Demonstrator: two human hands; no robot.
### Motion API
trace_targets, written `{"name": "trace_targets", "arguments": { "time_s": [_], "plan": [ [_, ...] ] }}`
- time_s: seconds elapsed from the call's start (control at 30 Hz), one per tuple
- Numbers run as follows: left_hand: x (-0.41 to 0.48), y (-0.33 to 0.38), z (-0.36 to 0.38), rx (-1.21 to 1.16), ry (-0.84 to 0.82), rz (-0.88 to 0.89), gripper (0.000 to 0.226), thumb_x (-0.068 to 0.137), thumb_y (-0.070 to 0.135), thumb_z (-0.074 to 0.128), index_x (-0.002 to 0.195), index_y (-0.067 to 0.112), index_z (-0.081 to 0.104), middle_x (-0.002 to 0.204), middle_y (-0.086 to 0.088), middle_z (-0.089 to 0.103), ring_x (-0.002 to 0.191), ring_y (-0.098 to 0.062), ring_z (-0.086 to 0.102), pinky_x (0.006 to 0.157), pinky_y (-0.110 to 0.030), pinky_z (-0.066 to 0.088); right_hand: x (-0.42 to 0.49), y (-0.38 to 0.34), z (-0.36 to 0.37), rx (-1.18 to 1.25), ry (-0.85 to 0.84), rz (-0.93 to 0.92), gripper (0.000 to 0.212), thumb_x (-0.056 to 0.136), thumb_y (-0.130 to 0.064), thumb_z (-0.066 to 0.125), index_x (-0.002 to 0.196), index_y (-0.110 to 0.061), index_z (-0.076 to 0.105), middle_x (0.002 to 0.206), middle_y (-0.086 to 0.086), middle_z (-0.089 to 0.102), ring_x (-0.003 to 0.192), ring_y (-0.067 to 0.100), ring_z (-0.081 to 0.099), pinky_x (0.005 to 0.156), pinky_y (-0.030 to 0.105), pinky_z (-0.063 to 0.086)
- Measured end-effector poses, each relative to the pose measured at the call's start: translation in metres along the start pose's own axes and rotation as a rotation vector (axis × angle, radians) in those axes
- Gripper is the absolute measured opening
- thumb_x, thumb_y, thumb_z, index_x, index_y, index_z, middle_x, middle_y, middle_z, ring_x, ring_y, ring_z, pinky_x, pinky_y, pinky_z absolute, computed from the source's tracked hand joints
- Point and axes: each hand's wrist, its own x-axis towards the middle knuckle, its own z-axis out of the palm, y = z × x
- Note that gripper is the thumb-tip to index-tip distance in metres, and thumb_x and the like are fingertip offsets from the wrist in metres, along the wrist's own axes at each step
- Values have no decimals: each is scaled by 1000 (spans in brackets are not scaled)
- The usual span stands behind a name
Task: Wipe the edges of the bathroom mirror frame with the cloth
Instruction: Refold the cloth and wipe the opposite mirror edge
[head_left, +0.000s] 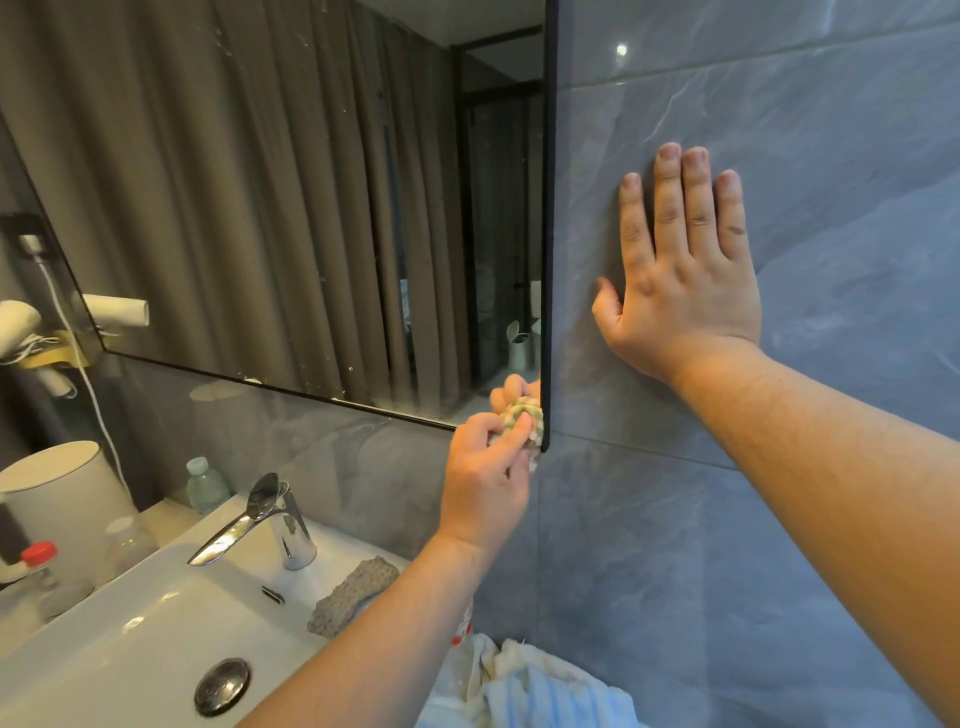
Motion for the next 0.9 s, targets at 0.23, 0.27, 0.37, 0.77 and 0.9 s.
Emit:
{"name": "trace_targets", "arguments": {
  "time_s": [0.23, 0.27, 0.37, 0.77, 0.9],
  "plan": [
    [17, -43, -25, 99, 37, -23, 33, 76, -4, 69, 107, 4, 73, 89, -9, 56, 81, -21, 52, 72, -29, 46, 1, -1, 0, 9, 12, 6, 83, 94, -45, 41, 156, -5, 4, 162, 24, -2, 151, 38, -3, 121, 46, -9],
    [19, -51, -29, 94, 76, -110, 32, 76, -4, 69, 106, 3, 74, 90, -7, 54, 81, -19, 51, 73, -28, 45, 1, -1, 0, 9, 16, 7, 83, 94, -45, 41, 156, -5, 4, 162, 24, -1, 151, 38, -3, 121, 46, -9],
    [30, -66, -44, 27, 174, -523, 29, 81, -6, 68, 109, 2, 72, 95, -5, 48, 82, -19, 52, 75, -21, 44, 1, -1, 1, 11, 13, 7, 82, 94, -45, 41, 156, -5, 4, 162, 24, -1, 151, 38, -3, 121, 46, -8],
    [71, -114, -72, -149, 472, -1047, 33, 86, 10, 65, 119, 11, 70, 110, 0, 71, 101, -14, 66, 85, -23, 52, 1, -1, 0, 12, 17, 4, 83, 94, -45, 42, 156, -4, 5, 162, 24, -1, 151, 38, -3, 122, 49, -6],
    [69, -101, -59, -116, 420, -939, 37, 82, 20, 59, 117, 16, 71, 114, -7, 62, 99, -18, 65, 93, -31, 52, 0, -1, 1, 14, 18, 4, 83, 94, -45, 42, 156, -4, 5, 162, 24, -2, 151, 38, -3, 122, 49, -5]
  ]
}}
